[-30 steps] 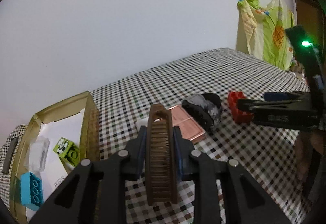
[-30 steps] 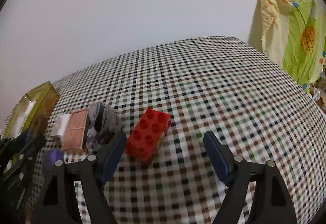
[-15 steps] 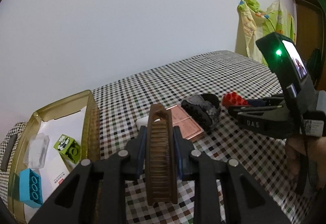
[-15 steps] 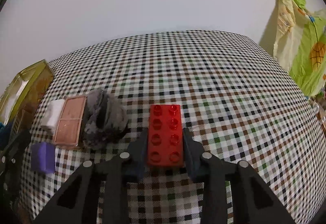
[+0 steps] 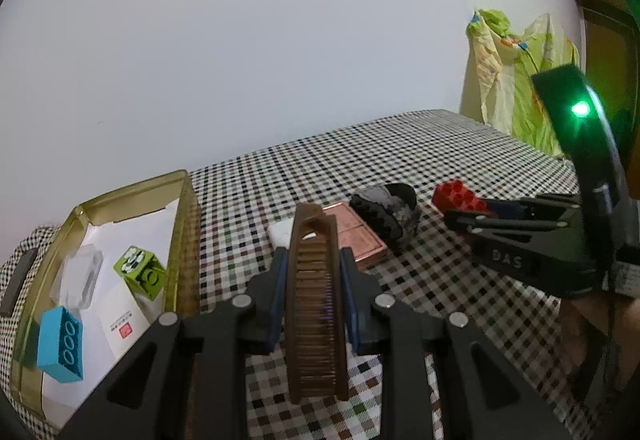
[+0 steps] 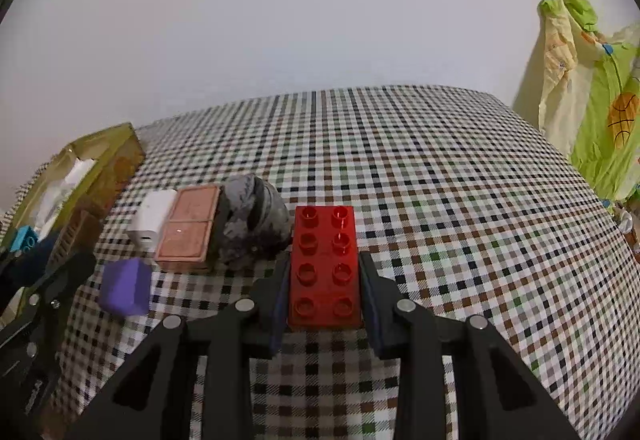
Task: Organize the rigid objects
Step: 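Carry the brown comb and red brick over the gold tray with both tools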
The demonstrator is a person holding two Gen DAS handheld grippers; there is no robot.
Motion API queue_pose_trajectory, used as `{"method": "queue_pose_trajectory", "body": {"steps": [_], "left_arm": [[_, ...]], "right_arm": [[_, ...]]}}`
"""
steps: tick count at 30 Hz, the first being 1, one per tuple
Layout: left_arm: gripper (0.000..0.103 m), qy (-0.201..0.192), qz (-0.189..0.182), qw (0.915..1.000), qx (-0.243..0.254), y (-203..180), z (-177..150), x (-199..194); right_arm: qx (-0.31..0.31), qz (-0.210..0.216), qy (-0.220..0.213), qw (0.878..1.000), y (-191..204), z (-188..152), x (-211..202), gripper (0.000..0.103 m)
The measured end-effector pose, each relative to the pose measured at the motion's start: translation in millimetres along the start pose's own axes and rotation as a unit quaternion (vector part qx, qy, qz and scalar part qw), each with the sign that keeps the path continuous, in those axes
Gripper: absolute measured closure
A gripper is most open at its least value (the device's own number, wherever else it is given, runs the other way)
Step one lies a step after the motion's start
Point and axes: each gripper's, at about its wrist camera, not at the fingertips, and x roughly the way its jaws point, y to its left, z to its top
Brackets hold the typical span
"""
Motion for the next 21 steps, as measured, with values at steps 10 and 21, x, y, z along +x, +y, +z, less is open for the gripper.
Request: {"method": "queue_pose_trajectory", "body": {"steps": [10, 21], "left_arm": [[0.080, -0.003, 0.004, 0.9997, -0.024, 12, -7, -8], [0.080, -0.025, 0.028, 0.9989, -0.030, 15, -12, -24]], "right_arm": [[-0.004, 0.017, -0.023, 1.000, 6, -8, -18, 0.069], [-0.020, 0.022, -0.070, 0.997, 17, -19, -37, 0.069]]}}
